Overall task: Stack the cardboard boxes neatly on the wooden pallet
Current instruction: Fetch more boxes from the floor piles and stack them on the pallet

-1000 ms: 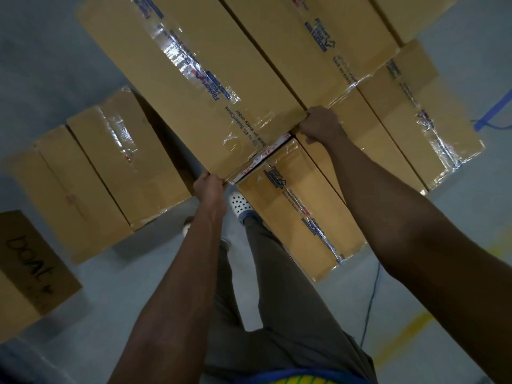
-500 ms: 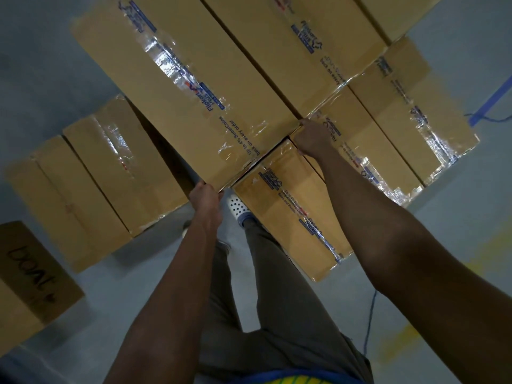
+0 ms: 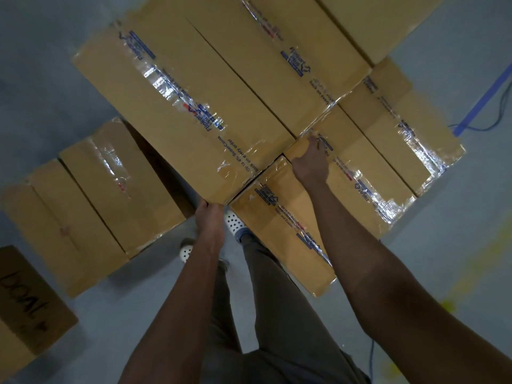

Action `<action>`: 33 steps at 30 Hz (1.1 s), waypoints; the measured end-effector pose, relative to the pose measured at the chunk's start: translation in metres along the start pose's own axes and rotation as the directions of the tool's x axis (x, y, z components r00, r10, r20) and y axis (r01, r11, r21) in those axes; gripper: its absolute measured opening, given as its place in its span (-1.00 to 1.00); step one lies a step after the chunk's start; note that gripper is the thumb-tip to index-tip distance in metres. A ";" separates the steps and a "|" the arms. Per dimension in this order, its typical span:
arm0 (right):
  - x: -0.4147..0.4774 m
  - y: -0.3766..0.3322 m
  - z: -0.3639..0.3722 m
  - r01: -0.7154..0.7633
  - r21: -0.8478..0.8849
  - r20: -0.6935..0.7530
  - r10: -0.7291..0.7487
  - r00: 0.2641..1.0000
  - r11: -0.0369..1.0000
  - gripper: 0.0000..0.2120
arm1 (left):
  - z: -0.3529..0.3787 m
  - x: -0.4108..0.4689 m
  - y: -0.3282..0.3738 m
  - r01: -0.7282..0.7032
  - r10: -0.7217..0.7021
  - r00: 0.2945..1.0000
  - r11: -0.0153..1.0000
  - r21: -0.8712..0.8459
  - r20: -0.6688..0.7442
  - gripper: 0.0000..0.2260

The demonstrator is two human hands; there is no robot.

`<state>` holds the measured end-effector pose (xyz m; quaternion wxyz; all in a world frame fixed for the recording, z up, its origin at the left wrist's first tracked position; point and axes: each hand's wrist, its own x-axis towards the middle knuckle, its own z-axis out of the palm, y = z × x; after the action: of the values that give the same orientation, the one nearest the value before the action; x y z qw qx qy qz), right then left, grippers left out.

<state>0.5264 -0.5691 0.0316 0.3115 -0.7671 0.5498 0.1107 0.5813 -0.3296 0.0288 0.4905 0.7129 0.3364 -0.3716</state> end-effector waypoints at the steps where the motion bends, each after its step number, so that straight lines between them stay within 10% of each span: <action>1: 0.000 -0.001 0.003 0.044 -0.010 0.004 -0.044 0.999 0.999 -0.34 | 0.001 -0.001 -0.002 -0.018 0.018 1.000 0.999 0.028 0.004 -0.79; 33: -0.006 -0.015 -0.003 0.070 0.005 0.273 -0.069 0.960 0.998 -0.33 | -0.020 -0.011 -0.009 -0.181 0.096 0.966 0.915 0.361 0.242 -0.48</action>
<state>0.5376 -0.5630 0.0428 0.3863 -0.7641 0.4741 0.2053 0.5719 -0.3090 0.0388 0.4022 0.7713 0.1503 -0.4699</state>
